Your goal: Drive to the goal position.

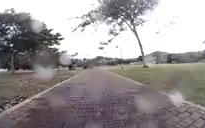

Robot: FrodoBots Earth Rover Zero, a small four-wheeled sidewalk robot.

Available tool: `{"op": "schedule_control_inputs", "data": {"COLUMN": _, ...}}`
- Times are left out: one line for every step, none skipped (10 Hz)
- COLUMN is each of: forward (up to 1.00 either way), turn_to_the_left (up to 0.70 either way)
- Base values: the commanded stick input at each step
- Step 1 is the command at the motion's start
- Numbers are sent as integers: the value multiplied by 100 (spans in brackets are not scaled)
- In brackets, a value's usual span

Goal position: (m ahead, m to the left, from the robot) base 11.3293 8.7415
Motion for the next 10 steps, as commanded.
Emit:
{"op": "schedule_control_inputs", "data": {"forward": 70, "turn_to_the_left": 0}}
{"op": "schedule_control_inputs", "data": {"forward": 70, "turn_to_the_left": 0}}
{"op": "schedule_control_inputs", "data": {"forward": 70, "turn_to_the_left": 0}}
{"op": "schedule_control_inputs", "data": {"forward": 70, "turn_to_the_left": 0}}
{"op": "schedule_control_inputs", "data": {"forward": 70, "turn_to_the_left": 0}}
{"op": "schedule_control_inputs", "data": {"forward": 70, "turn_to_the_left": 0}}
{"op": "schedule_control_inputs", "data": {"forward": 70, "turn_to_the_left": 0}}
{"op": "schedule_control_inputs", "data": {"forward": 70, "turn_to_the_left": 0}}
{"op": "schedule_control_inputs", "data": {"forward": 70, "turn_to_the_left": 0}}
{"op": "schedule_control_inputs", "data": {"forward": 70, "turn_to_the_left": 0}}
